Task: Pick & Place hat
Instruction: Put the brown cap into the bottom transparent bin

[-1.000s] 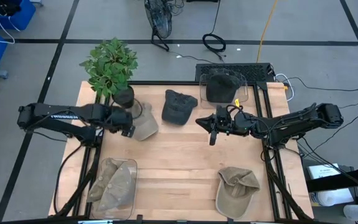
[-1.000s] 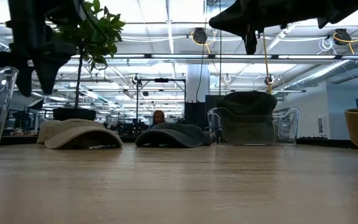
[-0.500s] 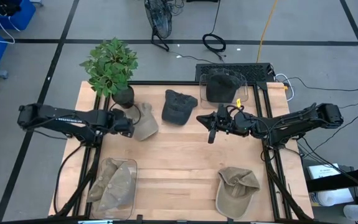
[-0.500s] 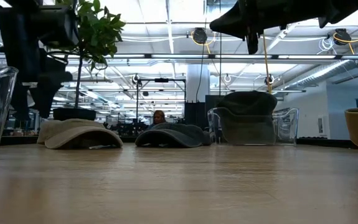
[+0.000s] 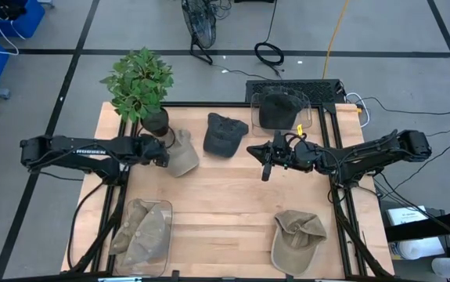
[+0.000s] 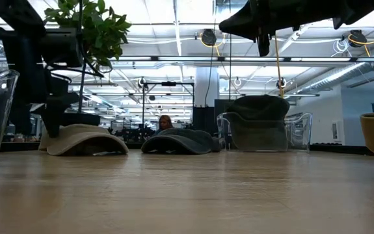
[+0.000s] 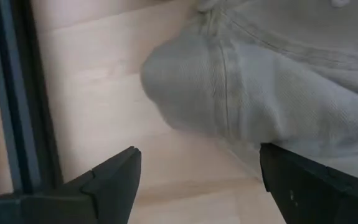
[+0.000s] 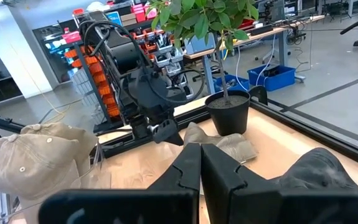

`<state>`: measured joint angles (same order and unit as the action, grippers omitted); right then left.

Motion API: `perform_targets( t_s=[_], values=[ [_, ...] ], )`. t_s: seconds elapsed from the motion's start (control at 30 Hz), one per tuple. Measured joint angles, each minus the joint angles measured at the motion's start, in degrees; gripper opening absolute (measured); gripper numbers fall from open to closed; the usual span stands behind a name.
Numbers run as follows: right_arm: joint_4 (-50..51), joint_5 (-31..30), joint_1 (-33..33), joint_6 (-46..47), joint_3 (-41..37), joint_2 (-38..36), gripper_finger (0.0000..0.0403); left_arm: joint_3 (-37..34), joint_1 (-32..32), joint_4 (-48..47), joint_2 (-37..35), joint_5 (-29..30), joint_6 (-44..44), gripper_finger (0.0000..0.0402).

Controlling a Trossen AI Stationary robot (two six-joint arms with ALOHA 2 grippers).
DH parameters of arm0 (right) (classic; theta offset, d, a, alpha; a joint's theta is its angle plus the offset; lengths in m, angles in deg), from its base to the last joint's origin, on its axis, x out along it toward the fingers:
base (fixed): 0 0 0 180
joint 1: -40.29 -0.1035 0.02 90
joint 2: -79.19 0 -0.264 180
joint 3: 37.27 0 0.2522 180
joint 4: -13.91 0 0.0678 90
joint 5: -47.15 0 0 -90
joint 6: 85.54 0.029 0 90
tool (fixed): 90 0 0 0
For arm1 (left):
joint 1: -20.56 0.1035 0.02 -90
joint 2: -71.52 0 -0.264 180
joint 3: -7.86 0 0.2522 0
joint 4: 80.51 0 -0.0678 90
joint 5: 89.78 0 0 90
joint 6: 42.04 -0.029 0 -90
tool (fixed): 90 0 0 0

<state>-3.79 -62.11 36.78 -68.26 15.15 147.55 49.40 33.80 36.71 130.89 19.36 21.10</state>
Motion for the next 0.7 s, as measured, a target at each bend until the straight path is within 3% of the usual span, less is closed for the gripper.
perform_targets(
  t_s=[0.37,0.6,0.7],
  values=[
    [0.03,0.04,0.02,0.66,0.0,0.0,0.0001,-5.49,6.42,14.89,-1.43,-0.12,-11.33,0.0317],
    [0.02,0.04,0.02,0.66,0.0,0.0,0.0001,-9.85,6.98,33.06,-1.41,-11.15,-17.88,0.0311],
    [0.02,0.04,0.02,0.66,0.0,0.0,0.0001,-9.95,6.98,36.52,-1.41,-12.13,-18.13,0.0293]
  ],
)
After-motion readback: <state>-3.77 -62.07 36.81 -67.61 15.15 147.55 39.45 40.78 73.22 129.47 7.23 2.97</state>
